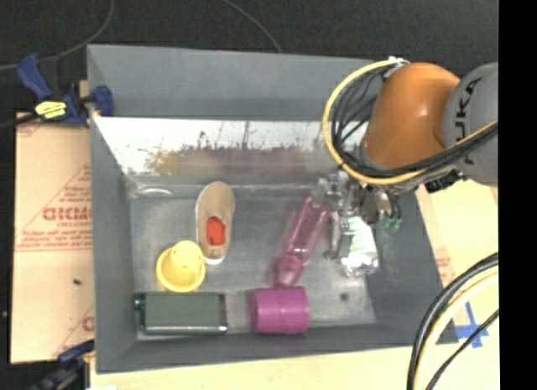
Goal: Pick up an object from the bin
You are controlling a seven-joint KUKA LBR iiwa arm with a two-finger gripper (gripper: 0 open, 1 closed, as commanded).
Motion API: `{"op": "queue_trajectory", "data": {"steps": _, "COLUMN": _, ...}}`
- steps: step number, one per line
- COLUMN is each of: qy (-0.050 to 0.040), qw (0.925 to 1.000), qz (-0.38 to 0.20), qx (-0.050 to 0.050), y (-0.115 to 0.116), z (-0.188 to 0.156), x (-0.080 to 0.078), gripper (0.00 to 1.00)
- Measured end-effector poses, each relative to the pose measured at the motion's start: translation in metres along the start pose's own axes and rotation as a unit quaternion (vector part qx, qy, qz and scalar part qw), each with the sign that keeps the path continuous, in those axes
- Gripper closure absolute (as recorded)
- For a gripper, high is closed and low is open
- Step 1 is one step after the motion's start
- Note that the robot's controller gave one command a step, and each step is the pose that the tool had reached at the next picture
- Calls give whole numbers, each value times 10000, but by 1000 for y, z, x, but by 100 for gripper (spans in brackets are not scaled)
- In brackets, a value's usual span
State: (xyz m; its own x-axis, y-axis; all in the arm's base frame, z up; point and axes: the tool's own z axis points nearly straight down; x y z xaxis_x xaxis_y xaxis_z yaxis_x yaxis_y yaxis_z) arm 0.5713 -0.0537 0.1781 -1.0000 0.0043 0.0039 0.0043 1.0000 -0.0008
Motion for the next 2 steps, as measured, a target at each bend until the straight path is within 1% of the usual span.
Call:
{"op": "queue_trajectory", "data": {"steps": 1, "qy": -38, "qw": 10000, "qz": -8, "qx": 3, "y": 0, "z": -5, "x": -2, "gripper": 0}}
{"op": "queue_trajectory", "data": {"steps": 2, "qy": -79, "qw": 9991, "qz": -410, "qx": 3, "y": 23, "z": 85, "x": 24, "gripper": 0}}
